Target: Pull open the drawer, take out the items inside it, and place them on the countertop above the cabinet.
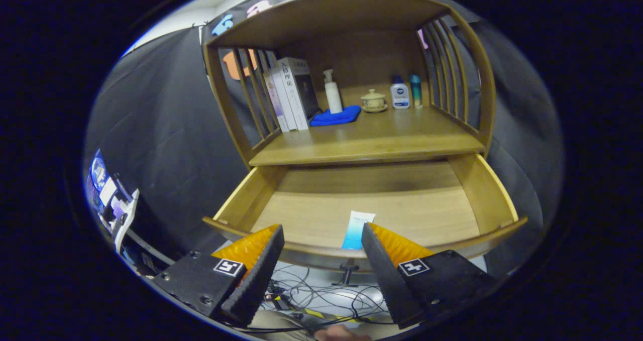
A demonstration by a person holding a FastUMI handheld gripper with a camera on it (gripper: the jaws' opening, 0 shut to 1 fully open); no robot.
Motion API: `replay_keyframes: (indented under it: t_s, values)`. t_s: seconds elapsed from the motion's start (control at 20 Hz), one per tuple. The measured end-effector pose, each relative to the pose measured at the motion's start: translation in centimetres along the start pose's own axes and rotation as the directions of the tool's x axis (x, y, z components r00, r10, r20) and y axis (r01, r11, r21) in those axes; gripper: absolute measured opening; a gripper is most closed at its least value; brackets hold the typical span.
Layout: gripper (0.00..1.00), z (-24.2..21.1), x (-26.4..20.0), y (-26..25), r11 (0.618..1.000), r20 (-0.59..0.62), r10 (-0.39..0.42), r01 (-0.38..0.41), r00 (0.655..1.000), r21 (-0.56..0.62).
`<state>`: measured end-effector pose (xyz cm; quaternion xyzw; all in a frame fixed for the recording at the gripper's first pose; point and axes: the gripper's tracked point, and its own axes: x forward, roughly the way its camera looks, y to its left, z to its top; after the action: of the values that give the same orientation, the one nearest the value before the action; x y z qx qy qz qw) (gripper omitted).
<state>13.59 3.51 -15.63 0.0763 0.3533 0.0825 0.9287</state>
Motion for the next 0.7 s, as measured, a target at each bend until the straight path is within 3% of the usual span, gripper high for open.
replay_keyframes:
  t_s: [0.2,0.4,0.7]
  values:
    - [0.97,0.4,3.7,-1.0,0.999,-0.173,-0.042,0.04,0.984,-0.017]
    - [0.97,-1.5,6.5,-1.2,0.996,-0.386,-0.046,0.072,0.921,0.051]
    - [0.97,-3.3,9.6,-2.7,0.978,-0.543,-0.121,0.195,0.831,0.08]
